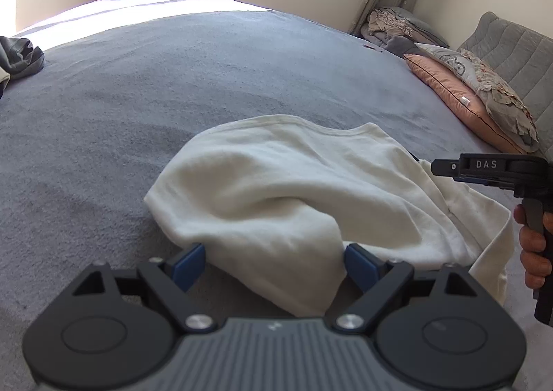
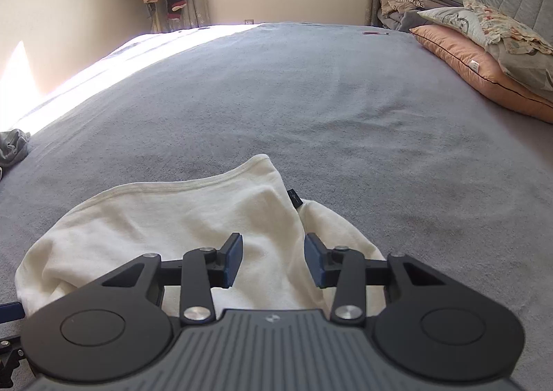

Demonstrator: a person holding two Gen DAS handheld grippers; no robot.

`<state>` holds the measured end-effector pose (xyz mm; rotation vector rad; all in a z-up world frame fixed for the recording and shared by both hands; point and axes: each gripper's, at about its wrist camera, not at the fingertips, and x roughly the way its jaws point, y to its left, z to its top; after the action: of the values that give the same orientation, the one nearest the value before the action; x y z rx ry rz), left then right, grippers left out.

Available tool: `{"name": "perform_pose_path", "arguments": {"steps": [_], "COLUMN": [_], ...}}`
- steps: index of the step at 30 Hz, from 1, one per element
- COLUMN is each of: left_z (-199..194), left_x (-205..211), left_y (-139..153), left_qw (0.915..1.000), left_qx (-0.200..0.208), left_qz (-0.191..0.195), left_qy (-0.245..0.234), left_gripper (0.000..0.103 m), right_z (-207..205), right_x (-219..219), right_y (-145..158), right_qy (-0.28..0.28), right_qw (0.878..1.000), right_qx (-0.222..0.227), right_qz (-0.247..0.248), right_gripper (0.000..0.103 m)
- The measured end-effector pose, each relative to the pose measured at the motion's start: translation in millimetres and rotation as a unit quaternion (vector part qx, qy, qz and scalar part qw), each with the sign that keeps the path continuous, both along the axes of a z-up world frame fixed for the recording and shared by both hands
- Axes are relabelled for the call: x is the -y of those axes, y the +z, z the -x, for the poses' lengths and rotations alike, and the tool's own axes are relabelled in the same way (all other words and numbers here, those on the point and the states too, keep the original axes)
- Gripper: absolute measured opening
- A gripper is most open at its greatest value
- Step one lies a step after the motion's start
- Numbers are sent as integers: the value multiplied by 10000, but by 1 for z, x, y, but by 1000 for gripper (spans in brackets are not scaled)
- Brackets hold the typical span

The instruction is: Fold clothes

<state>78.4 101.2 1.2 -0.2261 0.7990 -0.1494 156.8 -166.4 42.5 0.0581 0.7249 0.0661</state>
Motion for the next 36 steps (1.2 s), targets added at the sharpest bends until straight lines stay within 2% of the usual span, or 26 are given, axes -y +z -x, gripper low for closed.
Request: {"name": "perform_pose_path", "arguments": {"steps": [3, 7, 12, 14, 17, 19, 20, 26, 36], "left_z": [-5, -10, -13, -14, -15, -15, -15, -13, -1], "left_x": [-2, -4, -5, -5, -5, -4, -4, -3, -8], "left_y": [-3, -6, -8, -9, -9, -9, -9, -5, 9], "left_qw": [10000, 9997, 9996, 9994, 9993, 9994, 9994, 9996, 9997], "left_qx": [-46, -126, -160, -188, -205, -204, -204, -146, 83], "left_qz": [83, 205, 252, 292, 301, 279, 268, 238, 223], "left_qy": [1, 25, 24, 46, 64, 65, 66, 58, 71], "left_gripper": [89, 89, 89, 89, 89, 89, 89, 89, 89], "right_z": [-18, -39, -51, -52, -51, -50, -50, -30, 32], "right_x": [-7, -12, -11, -11, -10, -11, -12, -23, -28], "right_y": [-6, -20, -34, -38, -42, -42, -42, -22, 23], "right_qy": [106, 96, -17, -25, -9, 15, 37, 96, 239], "right_qw": [9999, 9993, 9986, 9984, 9985, 9983, 9982, 9982, 9982], "right_qx": [6, -198, -401, -439, -496, -541, -565, -336, -203], "right_qz": [76, 302, 351, 359, 247, 205, 204, 495, 510], "right_gripper": [42, 41, 41, 37, 22, 5, 2, 2, 0]}}
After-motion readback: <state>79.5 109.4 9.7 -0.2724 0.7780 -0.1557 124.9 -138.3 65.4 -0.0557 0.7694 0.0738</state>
